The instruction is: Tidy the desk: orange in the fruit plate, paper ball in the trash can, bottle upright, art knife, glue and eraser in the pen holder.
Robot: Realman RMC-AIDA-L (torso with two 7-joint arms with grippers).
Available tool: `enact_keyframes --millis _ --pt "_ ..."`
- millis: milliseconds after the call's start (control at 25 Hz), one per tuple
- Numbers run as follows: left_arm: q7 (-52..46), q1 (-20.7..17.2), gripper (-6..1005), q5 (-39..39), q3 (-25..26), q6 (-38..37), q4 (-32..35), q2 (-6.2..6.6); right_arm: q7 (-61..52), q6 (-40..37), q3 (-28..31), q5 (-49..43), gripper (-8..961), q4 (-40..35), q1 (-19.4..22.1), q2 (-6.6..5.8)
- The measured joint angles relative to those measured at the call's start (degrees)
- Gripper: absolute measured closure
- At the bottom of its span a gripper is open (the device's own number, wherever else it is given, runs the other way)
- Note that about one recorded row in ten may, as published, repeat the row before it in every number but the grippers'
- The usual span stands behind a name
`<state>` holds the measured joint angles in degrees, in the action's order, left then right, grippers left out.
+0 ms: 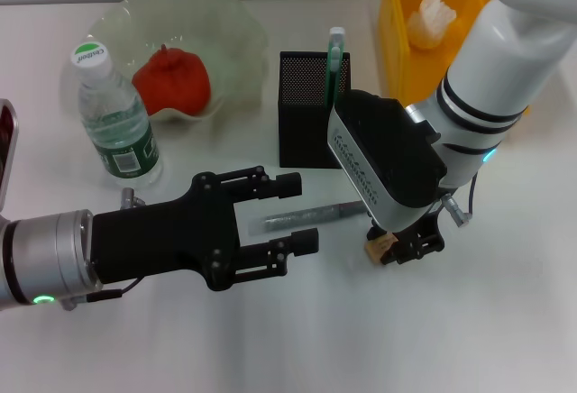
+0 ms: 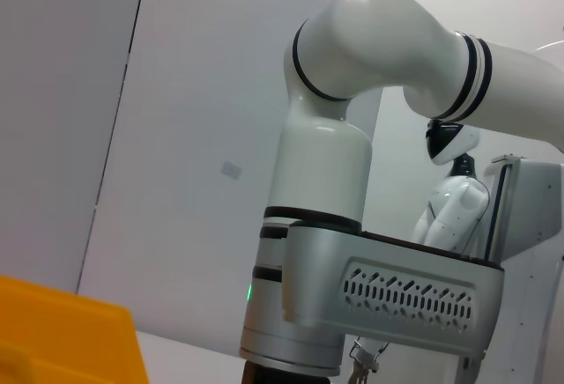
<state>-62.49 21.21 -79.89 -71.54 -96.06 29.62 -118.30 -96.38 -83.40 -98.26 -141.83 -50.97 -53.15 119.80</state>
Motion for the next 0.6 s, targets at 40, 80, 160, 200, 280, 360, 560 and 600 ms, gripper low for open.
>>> enact_keyframes --millis 40,80,160,200,280,360,560,600 --pt "0.0 0.0 337 0.0 0.0 0.0 0.0 0.0 0.0 0.0 0.0 0.0 640 0.0 0.0 0.0" --pt "0.0 0.0 337 0.0 0.0 0.0 0.0 0.0 0.0 0.0 0.2 0.0 658 -0.1 0.1 0.0" --pt "0.0 0.1 337 0.0 0.0 0.0 0.0 0.0 -0.2 0.0 0.7 0.0 694 -0.6 0.3 0.0" --pt "0.0 0.1 337 0.0 0.1 0.0 0.0 0.0 -0.7 -0.1 1.2 0.0 694 -1.4 0.7 -0.03" --pt "0.0 0.1 337 0.0 0.1 0.0 0.0 0.0 -2.0 -1.0 2.7 0.1 694 -4.1 1.8 -0.07" --pt "0.0 0.1 337 0.0 0.2 0.0 0.0 0.01 -2.8 -2.3 5.3 0.8 694 -9.1 4.3 -0.11" --pt "0.0 0.1 337 0.1 1.1 -0.3 0.0 0.0 -2.9 -3.7 13.3 7.3 694 -21.6 12.0 -0.36" --pt "0.1 0.1 337 0.1 1.2 -0.4 0.0 0.0 -2.9 -3.7 14.6 8.5 694 -23.2 13.3 -0.36"
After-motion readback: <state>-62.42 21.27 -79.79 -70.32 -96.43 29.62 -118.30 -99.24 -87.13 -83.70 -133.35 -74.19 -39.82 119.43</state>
